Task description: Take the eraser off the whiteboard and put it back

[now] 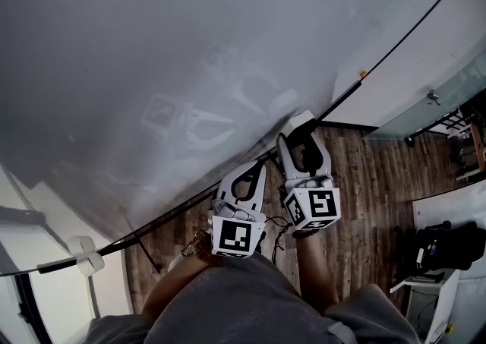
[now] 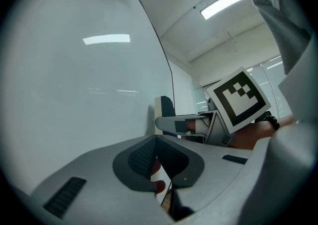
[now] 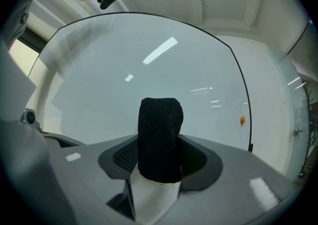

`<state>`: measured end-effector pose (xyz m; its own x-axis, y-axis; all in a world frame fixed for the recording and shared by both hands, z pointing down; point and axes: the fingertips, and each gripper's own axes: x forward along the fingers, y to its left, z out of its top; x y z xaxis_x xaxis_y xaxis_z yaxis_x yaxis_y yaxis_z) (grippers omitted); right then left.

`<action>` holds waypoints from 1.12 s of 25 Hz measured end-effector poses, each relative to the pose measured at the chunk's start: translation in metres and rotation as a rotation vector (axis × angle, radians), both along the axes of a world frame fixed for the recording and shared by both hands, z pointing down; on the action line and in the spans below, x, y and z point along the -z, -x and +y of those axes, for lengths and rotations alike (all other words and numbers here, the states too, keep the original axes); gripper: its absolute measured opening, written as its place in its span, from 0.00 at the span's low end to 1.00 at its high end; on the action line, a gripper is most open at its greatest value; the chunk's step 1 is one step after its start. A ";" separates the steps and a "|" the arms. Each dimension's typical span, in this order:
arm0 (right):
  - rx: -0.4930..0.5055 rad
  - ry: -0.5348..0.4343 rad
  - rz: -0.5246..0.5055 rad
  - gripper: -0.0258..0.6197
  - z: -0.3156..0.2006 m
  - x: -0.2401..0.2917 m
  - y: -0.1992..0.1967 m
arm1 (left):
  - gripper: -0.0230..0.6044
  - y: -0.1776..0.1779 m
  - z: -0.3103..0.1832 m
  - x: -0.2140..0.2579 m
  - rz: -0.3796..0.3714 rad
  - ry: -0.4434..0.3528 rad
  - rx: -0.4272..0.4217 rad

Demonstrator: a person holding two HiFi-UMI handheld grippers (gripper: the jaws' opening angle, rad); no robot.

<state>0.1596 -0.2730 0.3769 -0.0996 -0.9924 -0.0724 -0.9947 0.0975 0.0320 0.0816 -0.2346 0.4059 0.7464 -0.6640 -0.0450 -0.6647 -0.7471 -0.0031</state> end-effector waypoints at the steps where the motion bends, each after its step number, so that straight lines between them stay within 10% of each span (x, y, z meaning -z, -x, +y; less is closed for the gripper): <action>1: 0.001 0.000 0.000 0.40 -0.001 0.000 -0.001 | 0.05 -0.002 -0.001 0.000 -0.002 0.000 -0.001; 28: 0.040 0.024 0.045 0.42 -0.016 -0.003 -0.002 | 0.05 -0.011 -0.007 -0.006 -0.009 0.021 0.025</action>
